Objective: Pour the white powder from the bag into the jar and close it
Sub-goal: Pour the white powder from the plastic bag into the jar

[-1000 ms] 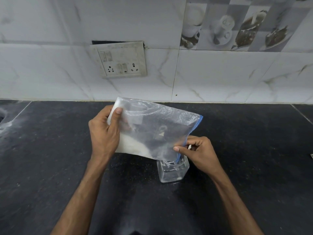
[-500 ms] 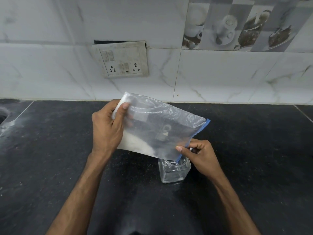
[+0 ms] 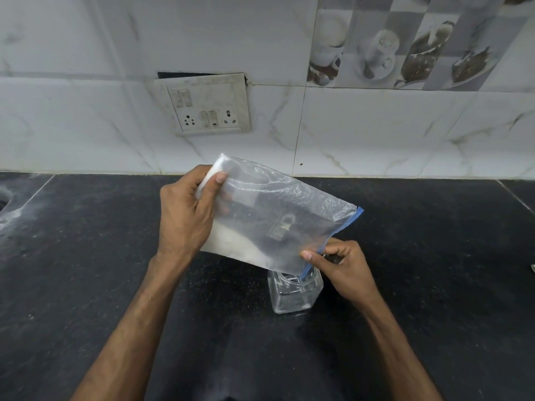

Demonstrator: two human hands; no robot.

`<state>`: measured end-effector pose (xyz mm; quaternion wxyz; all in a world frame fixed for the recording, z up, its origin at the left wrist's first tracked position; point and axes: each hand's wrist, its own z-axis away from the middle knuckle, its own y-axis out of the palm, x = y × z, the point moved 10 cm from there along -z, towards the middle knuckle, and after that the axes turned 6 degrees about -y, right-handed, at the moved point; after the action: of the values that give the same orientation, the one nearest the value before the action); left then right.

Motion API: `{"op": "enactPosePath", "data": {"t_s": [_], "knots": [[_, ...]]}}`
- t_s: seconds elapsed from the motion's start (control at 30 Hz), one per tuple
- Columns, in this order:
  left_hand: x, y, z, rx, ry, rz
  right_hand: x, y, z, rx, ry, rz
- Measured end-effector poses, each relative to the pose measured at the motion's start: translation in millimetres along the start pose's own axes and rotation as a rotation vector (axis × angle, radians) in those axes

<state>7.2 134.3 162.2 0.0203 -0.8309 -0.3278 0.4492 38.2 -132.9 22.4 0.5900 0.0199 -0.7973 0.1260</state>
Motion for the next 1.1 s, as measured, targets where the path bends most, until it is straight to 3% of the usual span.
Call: {"op": "enactPosePath", "data": {"t_s": [1.1], "knots": [[-13.3, 2.5, -5.9, 0.015, 0.051, -0.030, -0.2, -0.4, 4.7, -0.061, 0.024, 0.045]]}}
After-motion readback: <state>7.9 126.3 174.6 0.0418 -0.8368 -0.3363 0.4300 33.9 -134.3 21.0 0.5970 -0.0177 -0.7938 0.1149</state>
